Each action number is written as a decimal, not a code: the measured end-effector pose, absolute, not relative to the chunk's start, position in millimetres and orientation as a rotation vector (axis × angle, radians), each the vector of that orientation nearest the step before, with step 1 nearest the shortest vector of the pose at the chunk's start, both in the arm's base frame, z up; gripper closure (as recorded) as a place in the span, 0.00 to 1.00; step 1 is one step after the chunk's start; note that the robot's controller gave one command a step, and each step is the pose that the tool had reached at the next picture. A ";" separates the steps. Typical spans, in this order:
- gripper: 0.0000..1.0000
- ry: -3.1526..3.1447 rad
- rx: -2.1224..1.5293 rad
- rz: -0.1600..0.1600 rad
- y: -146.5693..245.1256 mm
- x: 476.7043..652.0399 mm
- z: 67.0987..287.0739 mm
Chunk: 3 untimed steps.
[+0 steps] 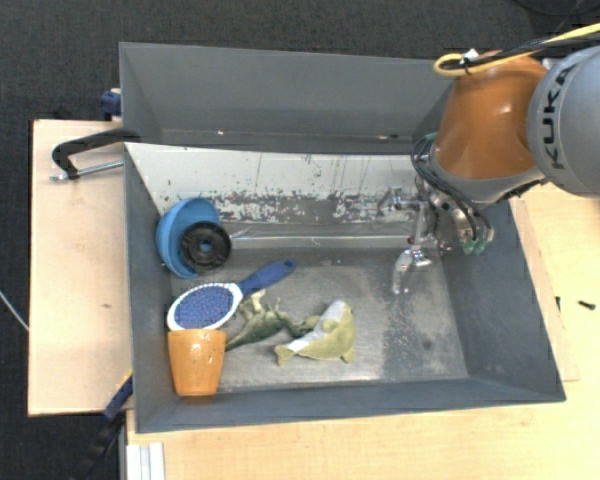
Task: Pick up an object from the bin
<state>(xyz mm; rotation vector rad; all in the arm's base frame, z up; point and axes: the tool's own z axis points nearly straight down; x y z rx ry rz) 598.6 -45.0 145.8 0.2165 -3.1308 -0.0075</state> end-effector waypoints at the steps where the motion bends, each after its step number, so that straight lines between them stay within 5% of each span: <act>1: 0.00 -3.108 0.397 -0.006 -4.0 532.0 81.1; 2: 0.00 -3.114 0.411 -0.008 66.3 521.6 80.1; 3: 1.00 -3.116 0.400 -0.002 60.9 522.4 80.2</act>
Offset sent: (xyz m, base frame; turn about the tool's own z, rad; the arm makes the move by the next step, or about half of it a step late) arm -0.0639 0.0378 -0.0619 -0.1129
